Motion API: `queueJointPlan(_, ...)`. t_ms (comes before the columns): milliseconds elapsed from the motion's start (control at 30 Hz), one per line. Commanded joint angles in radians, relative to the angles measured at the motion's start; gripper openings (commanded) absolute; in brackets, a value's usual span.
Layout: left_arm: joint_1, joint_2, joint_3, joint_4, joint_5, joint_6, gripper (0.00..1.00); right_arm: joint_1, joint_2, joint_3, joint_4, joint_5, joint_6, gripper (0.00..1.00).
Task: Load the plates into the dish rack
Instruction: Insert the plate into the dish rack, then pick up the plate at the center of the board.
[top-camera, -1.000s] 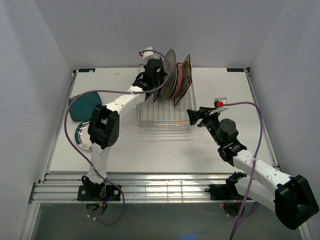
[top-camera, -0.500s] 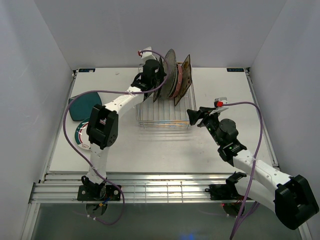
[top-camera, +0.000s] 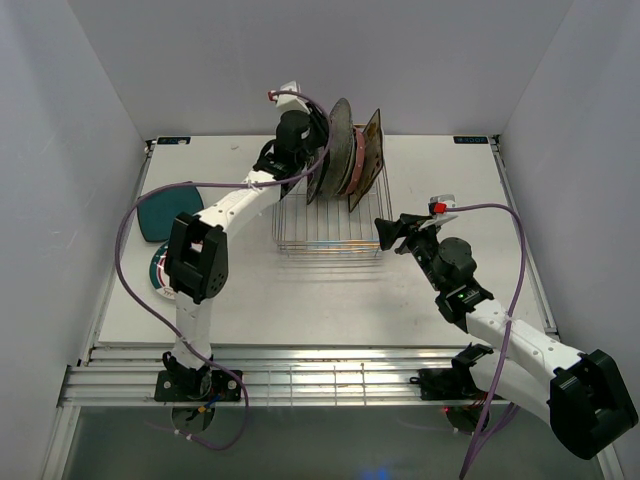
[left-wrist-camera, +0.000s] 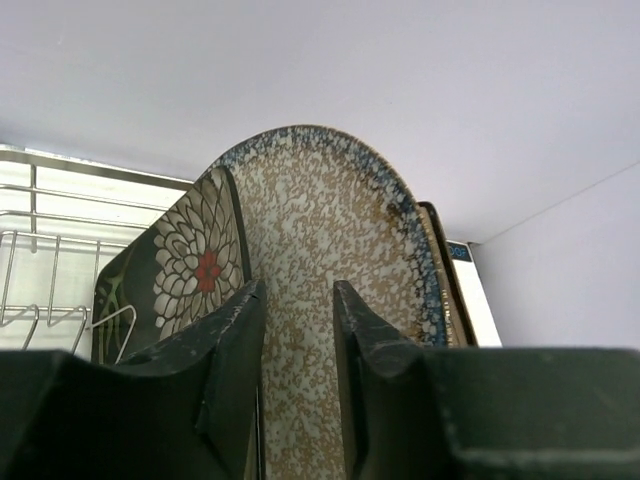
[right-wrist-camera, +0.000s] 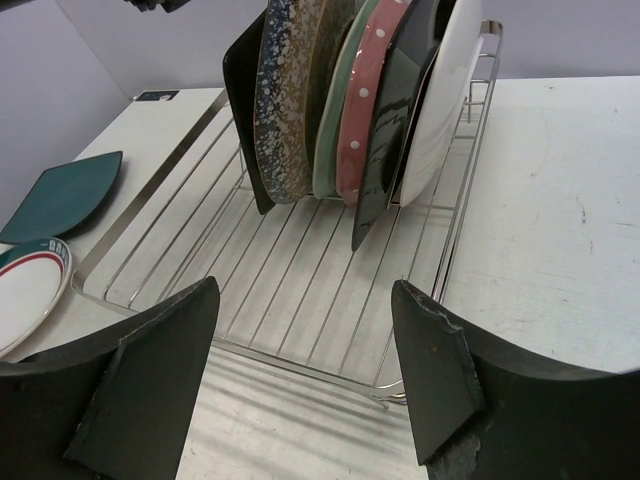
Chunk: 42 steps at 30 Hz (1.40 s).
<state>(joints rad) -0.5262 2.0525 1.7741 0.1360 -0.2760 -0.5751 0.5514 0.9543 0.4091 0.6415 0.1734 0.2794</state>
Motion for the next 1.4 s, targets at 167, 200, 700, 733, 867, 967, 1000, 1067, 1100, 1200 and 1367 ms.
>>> queueJointPlan(167, 0.045, -0.190, -0.060, 0.020, 0.064, 0.000, 0.58, 0.001, -0.020, -0.007, 0.023, 0.017, -0.017, 0.75)
queueJointPlan(200, 0.048, -0.204, -0.088, 0.020, 0.058, 0.004, 0.62, 0.002, -0.022, -0.007, 0.023, 0.017, -0.017, 0.75)
queueJointPlan(700, 0.081, -0.550, -0.462, 0.136, 0.098, 0.161, 0.98, 0.002, -0.014, -0.001, 0.021, -0.002, -0.008, 0.76)
queueJointPlan(733, 0.081, -0.574, -0.485, 0.137, 0.089, 0.165, 0.98, 0.001, -0.012, -0.003, 0.021, -0.003, -0.006, 0.75)
queueJointPlan(867, 0.084, -0.661, -0.573, 0.132, 0.051, 0.263, 0.98, 0.001, -0.011, -0.001, 0.023, -0.005, -0.003, 0.75)
queueJointPlan(967, 0.088, -0.706, -0.596, 0.117, 0.020, 0.371, 0.98, 0.001, -0.002, 0.003, 0.023, -0.008, 0.000, 0.75)
queueJointPlan(1000, 0.088, -0.715, -0.617, 0.111, 0.003, 0.397, 0.98, 0.001, 0.000, 0.005, 0.023, -0.009, 0.000, 0.75)
queueJointPlan(1067, 0.088, -0.738, -0.648, 0.106, -0.024, 0.467, 0.98, 0.001, 0.007, 0.008, 0.026, -0.015, 0.003, 0.76)
queueJointPlan(1100, 0.088, -0.742, -0.680, 0.109, -0.072, 0.480, 0.98, 0.001, 0.009, 0.010, 0.027, -0.018, 0.004, 0.75)
queueJointPlan(1200, 0.088, -0.720, -0.705, 0.113, -0.146, 0.581, 0.98, 0.001, 0.020, 0.011, 0.037, -0.035, 0.007, 0.76)
queueJointPlan(1367, 0.123, -0.660, -0.748, 0.132, -0.247, 0.676, 0.98, 0.001, 0.037, 0.019, 0.037, -0.038, 0.010, 0.76)
